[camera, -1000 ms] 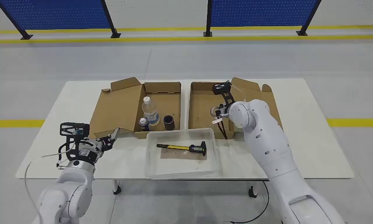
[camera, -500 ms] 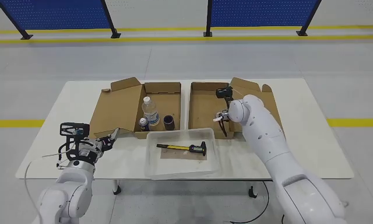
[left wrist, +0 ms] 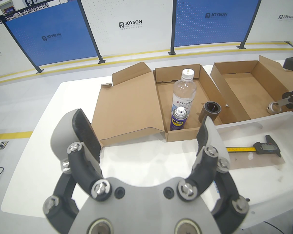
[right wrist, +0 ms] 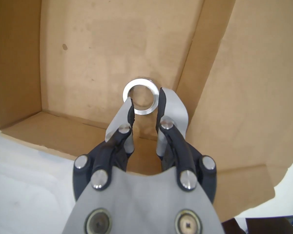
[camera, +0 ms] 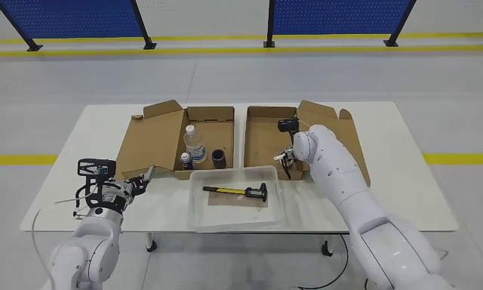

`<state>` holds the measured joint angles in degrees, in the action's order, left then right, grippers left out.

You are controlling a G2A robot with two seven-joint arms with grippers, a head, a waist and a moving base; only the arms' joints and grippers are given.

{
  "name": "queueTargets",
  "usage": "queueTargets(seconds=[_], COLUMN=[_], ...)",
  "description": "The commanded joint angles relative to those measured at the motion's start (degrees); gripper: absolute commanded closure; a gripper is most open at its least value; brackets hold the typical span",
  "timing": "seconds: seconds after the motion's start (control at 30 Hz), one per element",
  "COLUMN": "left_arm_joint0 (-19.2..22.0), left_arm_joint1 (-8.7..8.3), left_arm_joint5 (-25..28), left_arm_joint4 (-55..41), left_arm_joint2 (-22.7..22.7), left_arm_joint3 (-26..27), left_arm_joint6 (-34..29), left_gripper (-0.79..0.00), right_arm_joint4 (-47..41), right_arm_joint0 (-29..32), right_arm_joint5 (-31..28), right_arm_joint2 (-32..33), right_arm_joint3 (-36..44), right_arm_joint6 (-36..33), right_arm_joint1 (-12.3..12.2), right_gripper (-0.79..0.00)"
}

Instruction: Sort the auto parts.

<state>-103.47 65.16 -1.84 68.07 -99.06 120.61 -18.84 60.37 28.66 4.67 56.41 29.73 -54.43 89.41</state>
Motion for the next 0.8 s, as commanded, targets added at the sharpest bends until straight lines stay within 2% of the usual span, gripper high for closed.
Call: queueTargets(seconds=[0.0, 0.1, 0.23, 0.37, 0.5, 0.53, 0.63, 0.7, 0.73, 0.77], left_arm_joint0=[0.0, 0.0, 0.0, 0.0, 0.0, 0.0, 0.0, 0.0, 0.0, 0.0], left_arm_joint1=[0.0, 0.0, 0.0, 0.0, 0.0, 0.0, 0.0, 0.0, 0.0, 0.0], left_arm_joint5=[0.0, 0.0, 0.0, 0.0, 0.0, 0.0, 0.0, 0.0, 0.0, 0.0], left_arm_joint4=[0.0, 0.0, 0.0, 0.0, 0.0, 0.0, 0.0, 0.0, 0.0, 0.0], left_arm_joint2=[0.0, 0.0, 0.0, 0.0, 0.0, 0.0, 0.0, 0.0, 0.0, 0.0], left_arm_joint3=[0.0, 0.0, 0.0, 0.0, 0.0, 0.0, 0.0, 0.0, 0.0, 0.0], left_arm_joint6=[0.0, 0.0, 0.0, 0.0, 0.0, 0.0, 0.0, 0.0, 0.0, 0.0], left_gripper=[-0.785, -0.785, -0.785, -0.785, -0.785, -0.785, -0.785, -0.785, -0.785, -0.785], right_arm_joint4=[-0.1, -0.1, 2.2, 6.0, 9.6, 9.6, 10.2, 8.1, 8.2, 8.2], right_arm_joint0=[-0.3, -0.6, -0.5, 2.8, 8.7, 10.4, 15.0, 17.7, 18.6, 19.4], right_arm_joint5=[0.0, -0.4, -1.0, -0.9, -1.2, -2.1, -6.9, -10.9, -12.9, -14.1], right_arm_joint2=[0.0, 0.1, -0.5, -0.3, 1.9, 2.7, 4.0, 4.7, 4.6, 4.6], right_arm_joint3=[-0.3, 0.6, 6.8, 19.6, 34.8, 38.8, 49.4, 54.9, 56.8, 58.6], right_arm_joint6=[0.3, 0.8, -1.4, -6.5, -12.9, -14.3, -18.6, -20.2, -21.5, -22.4], right_arm_joint1=[0.1, 0.1, -0.3, -1.4, -3.2, -3.7, -4.8, -5.3, -5.5, -5.7], right_gripper=[-0.234, -0.262, -0.354, -0.379, -0.394, -0.434, -0.625, -0.677, -0.745, -0.767])
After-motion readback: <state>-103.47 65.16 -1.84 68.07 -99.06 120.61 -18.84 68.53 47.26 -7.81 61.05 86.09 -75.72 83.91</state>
